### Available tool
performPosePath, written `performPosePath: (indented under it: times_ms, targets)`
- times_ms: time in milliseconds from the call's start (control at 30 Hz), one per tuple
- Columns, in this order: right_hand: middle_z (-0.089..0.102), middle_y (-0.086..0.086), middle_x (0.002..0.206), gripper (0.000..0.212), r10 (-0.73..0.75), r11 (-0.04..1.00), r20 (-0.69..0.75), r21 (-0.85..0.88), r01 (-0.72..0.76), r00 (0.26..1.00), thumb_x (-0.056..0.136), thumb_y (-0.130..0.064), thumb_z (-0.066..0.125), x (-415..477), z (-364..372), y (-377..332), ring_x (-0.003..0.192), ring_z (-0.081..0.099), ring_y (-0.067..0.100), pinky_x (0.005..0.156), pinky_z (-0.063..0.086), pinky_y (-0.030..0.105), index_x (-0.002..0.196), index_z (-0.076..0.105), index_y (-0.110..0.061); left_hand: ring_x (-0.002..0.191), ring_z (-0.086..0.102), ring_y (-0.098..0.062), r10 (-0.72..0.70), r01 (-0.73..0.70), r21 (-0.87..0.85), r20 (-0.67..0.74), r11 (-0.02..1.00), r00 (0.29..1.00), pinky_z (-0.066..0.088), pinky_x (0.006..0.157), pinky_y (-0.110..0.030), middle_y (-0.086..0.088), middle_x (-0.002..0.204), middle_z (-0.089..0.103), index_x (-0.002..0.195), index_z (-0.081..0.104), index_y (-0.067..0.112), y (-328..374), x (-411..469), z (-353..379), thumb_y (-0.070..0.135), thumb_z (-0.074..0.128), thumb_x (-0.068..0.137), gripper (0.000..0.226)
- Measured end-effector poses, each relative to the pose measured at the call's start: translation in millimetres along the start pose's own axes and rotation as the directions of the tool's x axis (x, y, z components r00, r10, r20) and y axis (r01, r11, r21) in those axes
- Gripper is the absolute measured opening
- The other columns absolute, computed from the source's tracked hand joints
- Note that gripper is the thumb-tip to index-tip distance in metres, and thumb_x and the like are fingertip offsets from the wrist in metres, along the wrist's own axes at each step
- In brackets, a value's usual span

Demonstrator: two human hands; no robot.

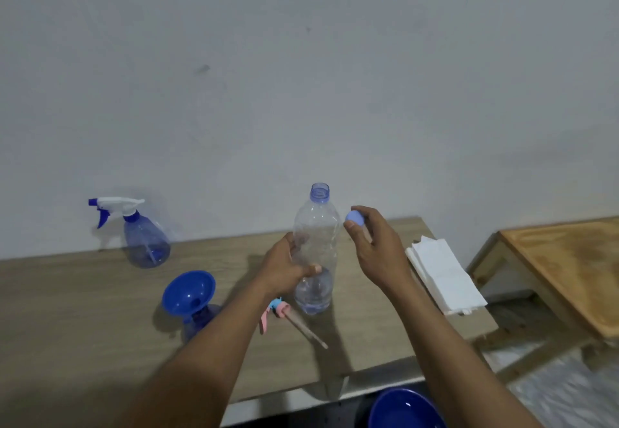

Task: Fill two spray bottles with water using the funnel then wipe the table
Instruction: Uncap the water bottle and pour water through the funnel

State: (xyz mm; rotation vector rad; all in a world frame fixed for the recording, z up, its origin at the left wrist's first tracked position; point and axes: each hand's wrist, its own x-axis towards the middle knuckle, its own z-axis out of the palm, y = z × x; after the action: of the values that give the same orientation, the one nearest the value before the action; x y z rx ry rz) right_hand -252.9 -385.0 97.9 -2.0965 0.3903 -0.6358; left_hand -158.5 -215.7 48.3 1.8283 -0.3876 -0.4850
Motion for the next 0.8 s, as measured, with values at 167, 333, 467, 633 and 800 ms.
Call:
performPosePath:
  times_ms: [167, 333, 467, 633, 800]
  targets:
    - [0.068, 0.002, 0.125, 0.040, 0.194, 0.966, 0.119, -0.198, -0.168, 0.974, 0.100, -0.039, 0.057, -54.6, 23.6, 71.5, 0.113, 0.064, 0.023, 0.085, 0.044, 0.026, 0.135, 0.056, -0.020, 0.112, 0.064, -0.018, 0.004, -0.004, 0.005, -0.026, 1.000, 1.000, 0.051, 0.102, -0.044, -0.001, 0.121, 0.066, 0.131, 0.056, 0.019, -7.8, 0.3, 4.4, 0.018, 0.091, 0.057, 0.082]
    - [0.066, 0.009, 0.128, 0.047, 0.379, 0.900, 0.266, -0.329, -0.286, 0.886, 0.103, -0.043, 0.049, -97.0, 45.3, 122.1, 0.114, 0.063, 0.029, 0.088, 0.047, 0.033, 0.144, 0.047, -0.020, 0.112, 0.064, -0.016, 0.027, -0.028, -0.009, -0.036, 1.000, 0.999, 0.051, 0.102, -0.044, -0.002, 0.123, 0.066, 0.132, 0.055, 0.020, -12.7, -1.3, 8.2, 0.017, 0.088, 0.058, 0.081]
    - [0.059, 0.003, 0.125, 0.030, 0.308, 0.900, 0.286, -0.397, -0.180, 0.908, 0.100, -0.037, 0.054, -113.2, 59.3, 141.3, 0.112, 0.056, 0.028, 0.103, 0.040, 0.043, 0.125, 0.056, -0.020, 0.117, 0.062, -0.016, 0.042, -0.042, 0.003, -0.041, 0.999, 0.998, 0.050, 0.104, -0.042, -0.002, 0.125, 0.066, 0.135, 0.054, 0.020, -15.3, -0.4, 7.8, 0.012, 0.088, 0.064, 0.079]
    - [0.052, 0.001, 0.139, 0.042, 0.214, 0.858, 0.323, -0.514, -0.018, 0.922, 0.100, -0.048, 0.048, -120.7, 70.1, 157.9, 0.133, 0.045, 0.022, 0.116, 0.028, 0.047, 0.132, 0.051, -0.021, 0.114, 0.062, -0.012, 0.045, -0.045, 0.009, -0.062, 0.999, 0.997, 0.051, 0.100, -0.033, 0.001, 0.125, 0.065, 0.136, 0.052, 0.020, -17.2, -2.1, 9.5, 0.008, 0.087, 0.070, 0.076]
    - [0.034, 0.008, 0.160, 0.055, 0.250, 0.879, 0.363, -0.473, -0.054, 0.898, 0.105, -0.041, 0.039, -118.6, 57.4, 152.6, 0.149, 0.026, 0.028, 0.121, 0.021, 0.048, 0.152, 0.033, -0.015, 0.121, 0.058, -0.009, 0.051, -0.052, -0.012, -0.105, 0.999, 0.993, 0.048, 0.105, -0.036, 0.003, 0.130, 0.060, 0.130, 0.048, 0.020, -21.6, -8.1, 13.4, 0.015, 0.088, 0.069, 0.073]
